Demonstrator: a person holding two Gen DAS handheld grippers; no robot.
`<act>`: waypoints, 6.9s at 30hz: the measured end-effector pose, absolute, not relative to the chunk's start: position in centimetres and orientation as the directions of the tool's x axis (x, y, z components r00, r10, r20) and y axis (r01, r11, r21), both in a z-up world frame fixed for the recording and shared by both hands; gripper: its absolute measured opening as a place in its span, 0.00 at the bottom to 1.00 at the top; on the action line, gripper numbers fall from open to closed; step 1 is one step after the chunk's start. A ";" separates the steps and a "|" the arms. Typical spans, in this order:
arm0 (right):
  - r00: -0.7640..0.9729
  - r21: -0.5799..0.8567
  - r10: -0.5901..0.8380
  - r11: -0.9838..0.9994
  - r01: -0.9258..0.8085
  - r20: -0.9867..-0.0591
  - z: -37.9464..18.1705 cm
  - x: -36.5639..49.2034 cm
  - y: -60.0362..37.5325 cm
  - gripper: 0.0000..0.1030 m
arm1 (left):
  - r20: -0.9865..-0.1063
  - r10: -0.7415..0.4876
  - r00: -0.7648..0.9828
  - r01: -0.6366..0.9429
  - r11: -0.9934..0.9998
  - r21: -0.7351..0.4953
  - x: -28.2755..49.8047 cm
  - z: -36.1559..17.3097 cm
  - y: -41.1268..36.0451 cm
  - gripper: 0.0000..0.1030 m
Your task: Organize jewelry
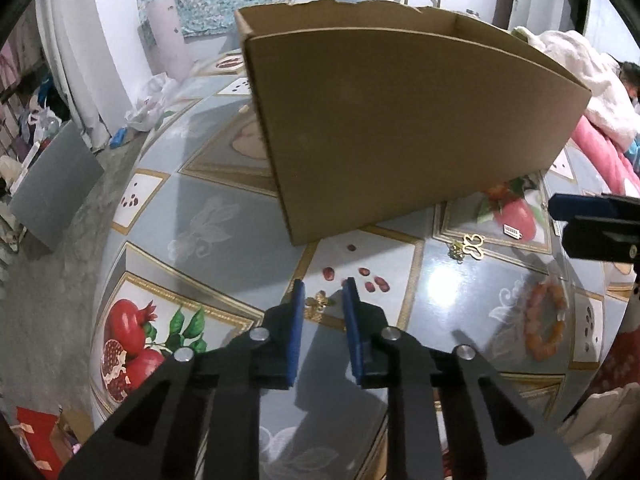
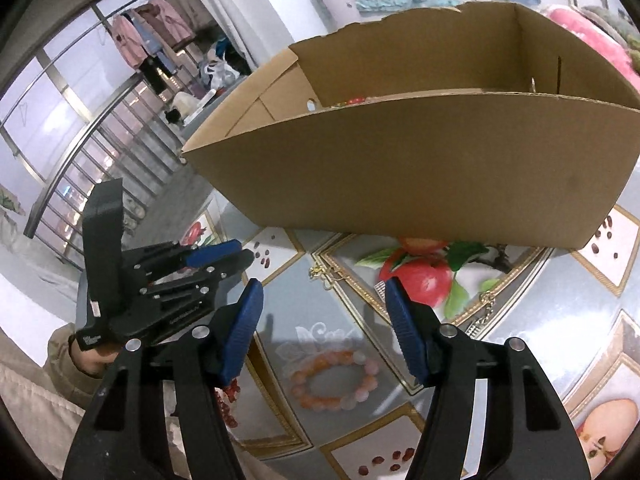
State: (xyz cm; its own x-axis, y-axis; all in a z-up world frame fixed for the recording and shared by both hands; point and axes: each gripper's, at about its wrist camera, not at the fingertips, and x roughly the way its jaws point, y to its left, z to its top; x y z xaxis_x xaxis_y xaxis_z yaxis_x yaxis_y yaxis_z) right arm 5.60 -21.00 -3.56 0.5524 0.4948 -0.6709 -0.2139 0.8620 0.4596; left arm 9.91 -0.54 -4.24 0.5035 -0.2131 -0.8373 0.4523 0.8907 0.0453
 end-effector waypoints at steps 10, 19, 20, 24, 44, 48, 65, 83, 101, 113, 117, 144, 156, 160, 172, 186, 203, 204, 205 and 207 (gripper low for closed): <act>0.568 0.474 0.492 0.859 -0.194 -0.660 -3.7 5.6 -21.9 0.56 | -0.831 -0.218 0.511 0.469 0.881 0.057 9.0 -4.0 -1.1 0.08; 0.590 0.466 0.472 0.867 -0.177 -0.655 -3.3 5.4 -22.8 0.56 | -0.824 -0.246 0.510 0.473 0.881 0.030 8.4 -3.9 -0.6 0.08; 0.591 0.464 0.470 0.868 -0.176 -0.655 -3.2 5.4 -22.8 0.56 | -0.824 -0.248 0.510 0.473 0.880 0.028 8.3 -3.8 -0.5 0.08; 0.590 0.455 0.473 0.869 -0.192 -0.654 -3.1 5.5 -22.4 0.56 | -0.812 -0.271 0.518 0.469 0.883 0.005 8.5 -2.9 0.2 0.08; 0.502 0.226 0.420 0.887 -0.402 -0.756 -4.5 7.8 -16.9 0.34 | -0.810 -0.319 0.492 0.475 0.878 -0.057 8.5 -4.0 1.1 0.08; 0.472 0.150 0.409 0.856 -0.494 -0.781 -4.7 8.8 -16.0 0.34 | -0.808 -0.322 0.493 0.477 0.877 -0.059 8.4 -4.0 1.1 0.08; 0.475 0.042 0.332 0.851 -0.524 -0.815 -5.8 8.7 -14.7 0.14 | -0.811 -0.320 0.491 0.473 0.879 -0.060 8.5 -4.1 1.3 0.08; 0.538 0.061 0.331 0.887 -0.458 -0.775 -3.2 6.6 -16.4 0.14 | -0.787 -0.360 0.501 0.491 0.867 -0.084 7.6 -2.9 1.8 0.08; 0.736 0.116 0.398 0.907 -0.404 -0.548 6.1 3.2 -20.7 0.14 | -0.587 -0.455 0.670 0.518 0.853 -0.070 6.7 8.4 4.1 0.08; 0.738 0.123 0.365 0.924 -0.362 -0.567 6.5 10.3 -24.7 0.14 | -0.602 -0.550 0.578 0.598 0.788 -0.146 13.9 10.2 -3.0 0.08; 0.670 0.183 0.374 0.922 -0.340 -0.641 4.6 13.7 -25.8 0.14 | -0.710 -0.526 0.468 0.585 0.787 -0.196 17.8 6.7 -6.9 0.08; 0.802 0.259 0.301 0.947 -0.189 -0.515 7.9 10.1 -31.2 0.45 | -0.639 -0.589 0.496 0.501 0.794 -0.343 19.4 8.5 -4.6 0.34; 0.830 0.338 0.368 0.912 -0.234 -0.419 8.2 1.6 -32.9 0.56 | -0.614 -0.513 0.600 0.480 0.845 -0.237 10.8 10.6 3.7 0.67; 0.763 0.448 0.425 0.871 -0.200 -0.487 4.3 0.9 -32.5 0.56 | -0.682 -0.484 0.549 0.441 0.860 -0.256 9.1 7.9 5.6 0.75; 0.618 0.549 0.492 0.828 -0.114 -0.614 -3.5 3.5 -27.1 0.56 | -0.802 -0.385 0.457 0.463 0.873 -0.155 8.4 -1.6 0.9 0.76; 0.584 0.440 0.430 0.888 -0.135 -0.688 -5.1 5.1 -23.3 0.35 | -0.783 -0.365 0.503 0.616 0.787 0.029 8.0 -3.8 -5.6 0.45; 0.587 0.459 0.433 0.881 -0.115 -0.684 -5.7 5.1 -24.5 0.33 | -0.794 -0.378 0.477 0.687 0.724 0.068 8.2 -4.9 -8.5 0.04; 0.587 0.458 0.432 0.881 -0.114 -0.684 -5.6 5.1 -24.5 0.33 | -0.792 -0.380 0.479 0.686 0.724 0.067 8.1 -4.9 -8.5 0.04; 0.588 0.457 0.430 0.882 -0.113 -0.685 -5.6 5.1 -24.5 0.33 | -0.790 -0.382 0.479 0.685 0.725 0.064 8.1 -4.9 -8.5 0.04; 0.591 0.455 0.428 0.883 -0.113 -0.684 -5.5 4.9 -24.7 0.33 | -0.789 -0.385 0.478 0.681 0.730 0.056 8.2 -4.9 -8.6 0.04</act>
